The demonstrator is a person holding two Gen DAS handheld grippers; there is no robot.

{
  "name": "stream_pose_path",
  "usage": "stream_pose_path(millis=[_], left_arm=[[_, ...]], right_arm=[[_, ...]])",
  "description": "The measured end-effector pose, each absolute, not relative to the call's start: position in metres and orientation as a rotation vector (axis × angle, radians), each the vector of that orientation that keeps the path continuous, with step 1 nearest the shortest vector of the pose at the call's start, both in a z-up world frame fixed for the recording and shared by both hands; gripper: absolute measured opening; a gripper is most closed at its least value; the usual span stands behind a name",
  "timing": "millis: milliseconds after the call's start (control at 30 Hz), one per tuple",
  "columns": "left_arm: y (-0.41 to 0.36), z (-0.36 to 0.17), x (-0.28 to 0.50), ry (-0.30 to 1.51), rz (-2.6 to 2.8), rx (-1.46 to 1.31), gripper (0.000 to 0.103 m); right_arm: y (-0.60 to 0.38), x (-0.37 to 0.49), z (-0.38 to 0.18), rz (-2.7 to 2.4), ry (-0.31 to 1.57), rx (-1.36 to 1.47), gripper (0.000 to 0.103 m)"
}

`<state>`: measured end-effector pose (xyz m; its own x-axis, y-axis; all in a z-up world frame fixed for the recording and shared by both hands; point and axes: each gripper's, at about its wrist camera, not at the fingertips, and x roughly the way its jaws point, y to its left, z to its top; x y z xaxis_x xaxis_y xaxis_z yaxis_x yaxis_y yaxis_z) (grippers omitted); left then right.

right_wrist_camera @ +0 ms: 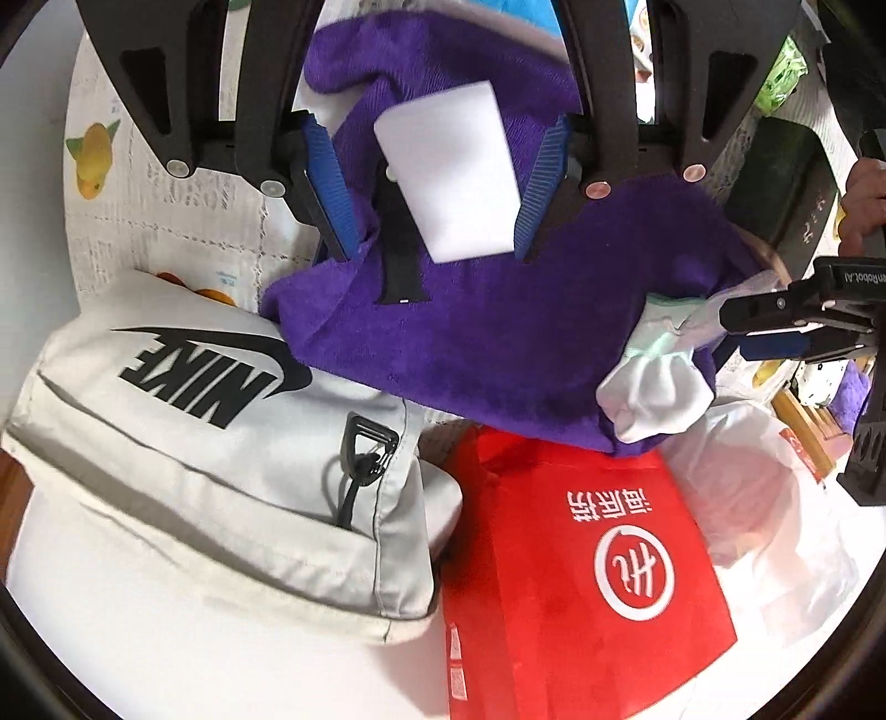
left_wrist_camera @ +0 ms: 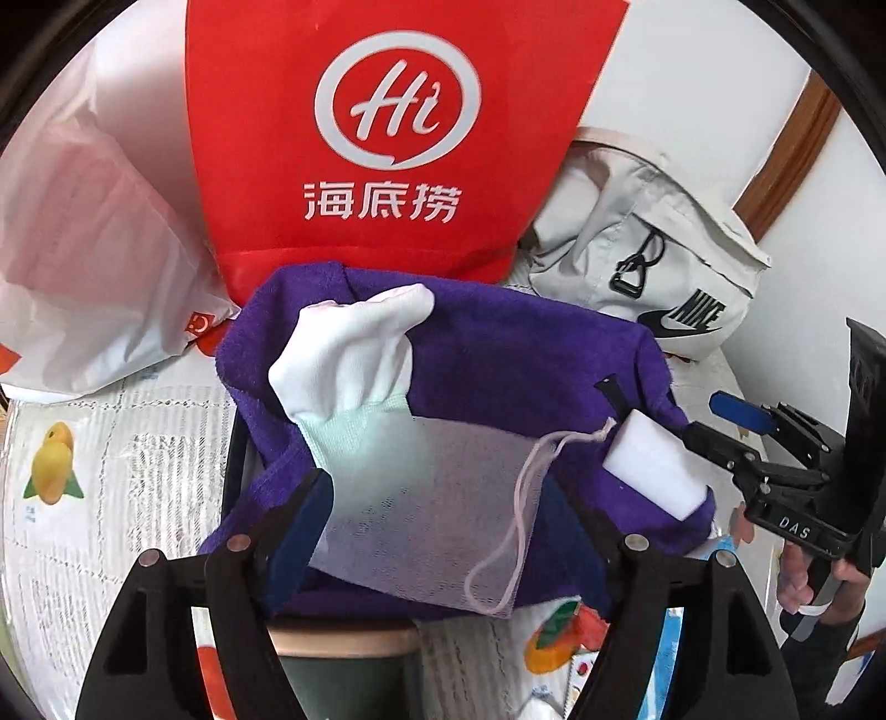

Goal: Organize soft objects
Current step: 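Open both tools to drop the mesh bag and strap onto the purple towel, then lower the left tool onto the green tissue pack and close on it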

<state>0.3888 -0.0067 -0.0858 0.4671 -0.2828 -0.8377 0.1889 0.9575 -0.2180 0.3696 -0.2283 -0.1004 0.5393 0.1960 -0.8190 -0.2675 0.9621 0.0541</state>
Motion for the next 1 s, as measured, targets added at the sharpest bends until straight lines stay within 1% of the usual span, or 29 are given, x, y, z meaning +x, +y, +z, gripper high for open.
stream_pose_path(millis=[300,600,900,967,1000], left_arm=[[-0.002,-0.068,0.352,1.020,-0.294,-0.082,0.076],[0.002,-0.058,0.287,1.001,-0.305,-0.064,0.076],[0.003,-0.070,0.212,1.010,-0.318,-0.069,0.076],[0.001,-0.078,0.200,1.020,-0.326,-0.079,0.076],[-0.001,-0.084,0.195,1.034,-0.325,-0.077,0.076]], right_arm=[[-0.231,0.329,-0.081,0.260,0.926,-0.076,0.058],[-0.230,0.250,-0.062,0.291,0.878,-0.039,0.058],[-0.239,0.161,-0.057,0.369,0.873,0.038,0.059],[-0.238,0.138,-0.058,0.409,0.861,0.047,0.061],[-0.236,0.130,-0.060,0.415,0.859,0.044,0.065]])
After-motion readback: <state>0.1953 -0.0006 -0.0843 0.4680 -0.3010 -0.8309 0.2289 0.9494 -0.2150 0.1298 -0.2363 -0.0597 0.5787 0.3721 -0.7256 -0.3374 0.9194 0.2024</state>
